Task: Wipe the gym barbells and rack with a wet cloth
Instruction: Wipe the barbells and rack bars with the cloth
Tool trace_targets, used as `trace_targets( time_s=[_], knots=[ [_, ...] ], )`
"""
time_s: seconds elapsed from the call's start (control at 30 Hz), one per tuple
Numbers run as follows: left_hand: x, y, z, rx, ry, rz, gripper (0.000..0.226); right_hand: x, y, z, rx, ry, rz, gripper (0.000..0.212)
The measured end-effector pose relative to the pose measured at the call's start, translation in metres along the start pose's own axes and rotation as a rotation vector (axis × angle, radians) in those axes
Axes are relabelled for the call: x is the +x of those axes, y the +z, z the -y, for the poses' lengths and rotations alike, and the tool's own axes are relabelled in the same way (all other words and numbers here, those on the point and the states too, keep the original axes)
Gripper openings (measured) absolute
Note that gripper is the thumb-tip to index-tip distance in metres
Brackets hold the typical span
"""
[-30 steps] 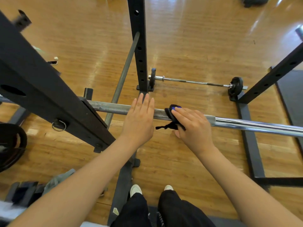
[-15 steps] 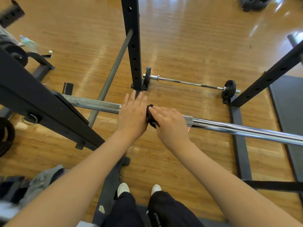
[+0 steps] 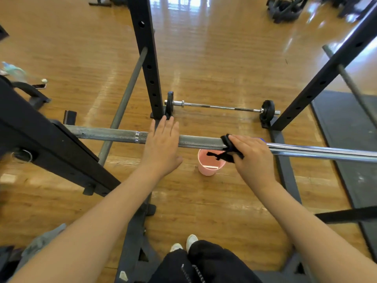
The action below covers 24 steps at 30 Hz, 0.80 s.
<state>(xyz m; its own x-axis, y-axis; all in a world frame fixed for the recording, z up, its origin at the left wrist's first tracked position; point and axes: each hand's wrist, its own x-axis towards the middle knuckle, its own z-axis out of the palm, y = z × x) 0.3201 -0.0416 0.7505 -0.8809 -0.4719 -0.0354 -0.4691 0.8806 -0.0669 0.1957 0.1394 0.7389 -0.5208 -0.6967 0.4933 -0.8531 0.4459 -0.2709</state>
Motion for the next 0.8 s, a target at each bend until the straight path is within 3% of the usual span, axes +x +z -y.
trace_targets(
  time_s=[0.13, 0.3, 0.47, 0.57, 0.73, 0.8],
  knots=[
    [0.000, 0.000, -0.002, -0.024, -0.007, 0.000, 0.087, 0.020, 0.019, 0.030, 0.013, -0.080, 0.102, 0.034],
    [-0.002, -0.002, 0.000, -0.035, -0.012, -0.008, 0.081, 0.014, 0.015, 0.021, 0.022, -0.117, 0.104, 0.036],
    [-0.004, -0.004, -0.005, -0.002, -0.054, 0.010, 0.083, -0.022, -0.013, -0.040, -0.008, 0.019, -0.023, 0.033],
    [-0.002, -0.006, -0.021, -0.005, -0.116, 0.005, 0.082, -0.030, -0.022, -0.061, -0.039, 0.076, -0.014, 0.035],
    [0.004, -0.006, -0.053, -0.007, -0.192, -0.012, 0.081, -0.011, -0.007, -0.027, 0.040, 0.003, -0.024, 0.021],
    [0.005, -0.007, -0.069, -0.008, -0.199, -0.026, 0.077, -0.006, 0.004, -0.019, 0.071, -0.040, 0.015, 0.028]
  ],
)
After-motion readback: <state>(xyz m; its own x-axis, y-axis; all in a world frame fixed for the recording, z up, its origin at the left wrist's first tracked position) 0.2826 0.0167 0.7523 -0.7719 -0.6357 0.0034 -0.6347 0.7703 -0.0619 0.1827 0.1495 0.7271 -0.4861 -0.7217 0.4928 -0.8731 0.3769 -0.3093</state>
